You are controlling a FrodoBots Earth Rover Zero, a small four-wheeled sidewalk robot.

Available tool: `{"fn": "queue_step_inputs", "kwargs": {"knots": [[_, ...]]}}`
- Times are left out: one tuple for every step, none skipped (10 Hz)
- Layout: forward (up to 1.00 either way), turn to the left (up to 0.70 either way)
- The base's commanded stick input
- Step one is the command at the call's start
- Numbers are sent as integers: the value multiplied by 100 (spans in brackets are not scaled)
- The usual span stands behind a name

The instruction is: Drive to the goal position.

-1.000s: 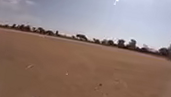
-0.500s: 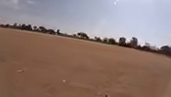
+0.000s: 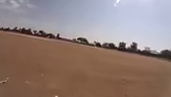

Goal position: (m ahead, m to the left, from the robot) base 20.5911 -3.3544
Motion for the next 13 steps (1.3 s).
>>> {"fn": "queue_step_inputs", "kwargs": {"knots": [[70,-15],[70,-35],[70,-35],[70,-35],[70,-35],[70,0],[70,0],[70,0],[70,0],[70,0],[70,0],[70,0],[70,0]]}}
